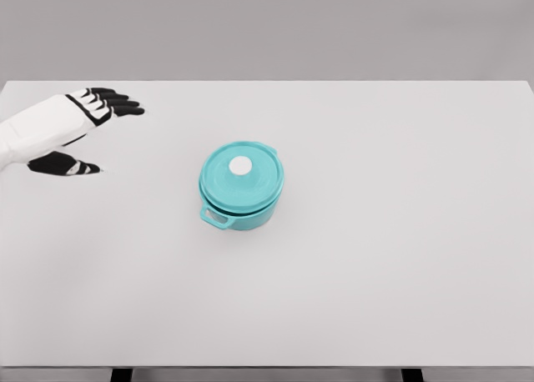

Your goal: Cover the pot with left arm

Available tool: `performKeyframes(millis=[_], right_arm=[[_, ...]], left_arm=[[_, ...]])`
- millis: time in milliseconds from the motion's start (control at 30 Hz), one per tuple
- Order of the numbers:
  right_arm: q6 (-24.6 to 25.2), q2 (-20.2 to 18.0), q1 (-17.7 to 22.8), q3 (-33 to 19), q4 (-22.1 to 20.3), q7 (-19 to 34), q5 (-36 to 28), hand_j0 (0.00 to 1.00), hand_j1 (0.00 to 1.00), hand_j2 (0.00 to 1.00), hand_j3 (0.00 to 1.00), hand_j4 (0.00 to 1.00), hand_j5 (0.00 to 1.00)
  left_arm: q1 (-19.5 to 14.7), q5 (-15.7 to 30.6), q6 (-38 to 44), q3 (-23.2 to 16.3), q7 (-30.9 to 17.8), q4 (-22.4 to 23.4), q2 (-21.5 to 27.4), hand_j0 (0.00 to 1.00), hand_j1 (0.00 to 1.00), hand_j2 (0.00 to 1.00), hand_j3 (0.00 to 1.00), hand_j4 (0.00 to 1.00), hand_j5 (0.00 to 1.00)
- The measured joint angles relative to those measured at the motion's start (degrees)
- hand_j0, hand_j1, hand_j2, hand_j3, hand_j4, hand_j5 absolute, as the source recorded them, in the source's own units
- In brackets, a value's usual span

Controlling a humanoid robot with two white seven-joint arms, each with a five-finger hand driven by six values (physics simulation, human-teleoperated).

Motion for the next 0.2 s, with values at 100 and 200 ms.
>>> performKeyframes(millis=[100,200], right_arm=[[0.0,0.0,0.0,0.0,0.0,0.0,0.0,1.00,1.00,1.00,1.00,1.00,1.00],[0.0,0.0,0.0,0.0,0.0,0.0,0.0,1.00,1.00,1.00,1.00,1.00,1.00]], left_arm=[[0.0,0.5,0.0,0.5,0.0,0.2,0.6,1.00,1.00,1.00,1.00,1.00,1.00],[0.1,0.6,0.0,0.6,0.0,0.2,0.8,1.00,1.00,1.00,1.00,1.00,1.00]])
